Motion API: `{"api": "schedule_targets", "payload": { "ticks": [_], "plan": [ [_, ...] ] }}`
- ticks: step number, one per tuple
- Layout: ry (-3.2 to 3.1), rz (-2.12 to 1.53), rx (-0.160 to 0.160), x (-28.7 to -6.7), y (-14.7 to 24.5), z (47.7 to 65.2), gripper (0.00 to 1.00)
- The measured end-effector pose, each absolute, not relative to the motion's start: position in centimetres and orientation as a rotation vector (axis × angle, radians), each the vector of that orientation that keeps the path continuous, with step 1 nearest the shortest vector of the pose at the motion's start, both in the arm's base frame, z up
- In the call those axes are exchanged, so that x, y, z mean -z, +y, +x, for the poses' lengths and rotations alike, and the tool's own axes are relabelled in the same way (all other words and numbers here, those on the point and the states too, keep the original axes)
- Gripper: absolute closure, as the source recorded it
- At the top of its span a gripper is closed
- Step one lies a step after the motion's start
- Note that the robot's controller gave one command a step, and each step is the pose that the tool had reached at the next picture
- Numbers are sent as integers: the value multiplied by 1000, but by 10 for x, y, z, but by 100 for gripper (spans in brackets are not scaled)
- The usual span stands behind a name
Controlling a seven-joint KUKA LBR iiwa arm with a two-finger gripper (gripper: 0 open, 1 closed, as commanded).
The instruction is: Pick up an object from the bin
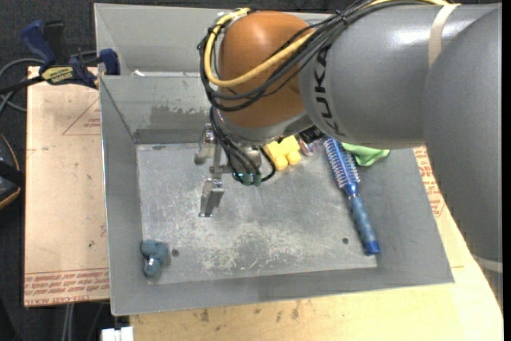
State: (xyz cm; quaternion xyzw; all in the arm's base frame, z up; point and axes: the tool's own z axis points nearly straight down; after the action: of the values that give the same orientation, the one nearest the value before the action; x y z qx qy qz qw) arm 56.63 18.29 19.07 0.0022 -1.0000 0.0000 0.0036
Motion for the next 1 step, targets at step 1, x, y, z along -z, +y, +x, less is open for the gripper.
{"api": "schedule_targets", "payload": {
  "ticks": [1],
  "plan": [
    [-3127,425,10,-75,108,508,0]
  ]
}}
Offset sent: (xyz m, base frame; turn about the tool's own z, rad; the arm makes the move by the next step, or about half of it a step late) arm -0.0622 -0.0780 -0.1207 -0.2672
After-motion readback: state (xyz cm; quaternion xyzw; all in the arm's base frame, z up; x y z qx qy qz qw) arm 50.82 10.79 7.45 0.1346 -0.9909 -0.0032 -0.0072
